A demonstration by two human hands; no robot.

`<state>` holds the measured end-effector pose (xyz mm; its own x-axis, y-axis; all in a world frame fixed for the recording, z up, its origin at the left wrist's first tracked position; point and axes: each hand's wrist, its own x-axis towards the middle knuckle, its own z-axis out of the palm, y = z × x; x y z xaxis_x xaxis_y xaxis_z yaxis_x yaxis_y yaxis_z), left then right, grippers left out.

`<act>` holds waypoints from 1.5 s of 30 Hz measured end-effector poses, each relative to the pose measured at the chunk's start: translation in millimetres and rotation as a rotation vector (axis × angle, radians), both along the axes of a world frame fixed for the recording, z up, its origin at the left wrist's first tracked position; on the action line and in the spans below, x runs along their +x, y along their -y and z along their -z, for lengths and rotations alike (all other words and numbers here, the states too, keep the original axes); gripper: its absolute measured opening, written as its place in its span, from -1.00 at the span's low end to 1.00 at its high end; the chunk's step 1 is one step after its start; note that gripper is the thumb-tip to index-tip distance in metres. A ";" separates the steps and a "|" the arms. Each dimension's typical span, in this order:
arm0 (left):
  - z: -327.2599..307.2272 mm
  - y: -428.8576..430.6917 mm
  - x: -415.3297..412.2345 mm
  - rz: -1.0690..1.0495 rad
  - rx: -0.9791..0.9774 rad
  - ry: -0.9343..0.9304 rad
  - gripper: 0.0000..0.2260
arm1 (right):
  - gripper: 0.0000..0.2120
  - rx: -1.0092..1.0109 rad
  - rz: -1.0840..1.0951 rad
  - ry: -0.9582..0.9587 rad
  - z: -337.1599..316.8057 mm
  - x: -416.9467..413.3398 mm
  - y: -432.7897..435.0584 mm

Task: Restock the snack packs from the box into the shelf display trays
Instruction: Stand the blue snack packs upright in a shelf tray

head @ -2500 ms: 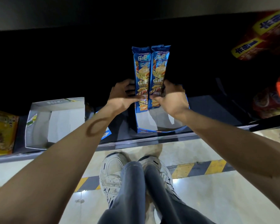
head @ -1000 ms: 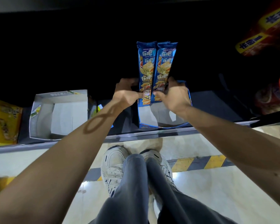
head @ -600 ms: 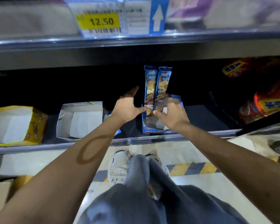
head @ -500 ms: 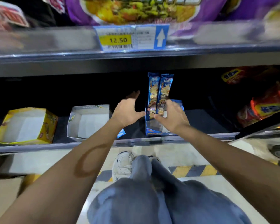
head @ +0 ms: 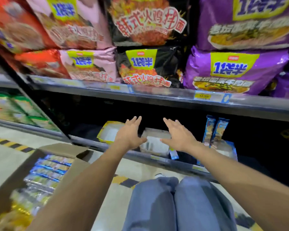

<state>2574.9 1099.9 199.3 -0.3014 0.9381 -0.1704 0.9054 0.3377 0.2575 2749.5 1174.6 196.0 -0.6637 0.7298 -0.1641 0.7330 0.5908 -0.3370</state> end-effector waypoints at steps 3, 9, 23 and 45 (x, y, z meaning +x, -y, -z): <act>-16.8 43.8 -39.4 -0.099 0.008 -0.057 -0.18 | -0.20 0.001 -0.103 -0.009 -12.0 -49.8 21.9; -25.1 151.5 -123.2 -0.379 0.034 -0.057 -0.20 | -0.23 0.003 -0.370 -0.018 -22.4 -159.7 82.5; 101.3 287.6 -299.1 -0.831 -0.057 0.022 -0.20 | -0.37 0.046 -0.807 0.045 93.3 -427.4 175.0; 302.6 261.9 -379.9 -1.454 0.332 0.456 -0.61 | -0.52 -0.001 -0.712 0.067 282.4 -537.6 184.1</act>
<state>2195.0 838.0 -103.3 -0.9329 -0.0904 -0.3485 -0.3094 0.6966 0.6473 2211.9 990.5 -86.4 -0.9672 0.1233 -0.2220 0.1890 0.9333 -0.3053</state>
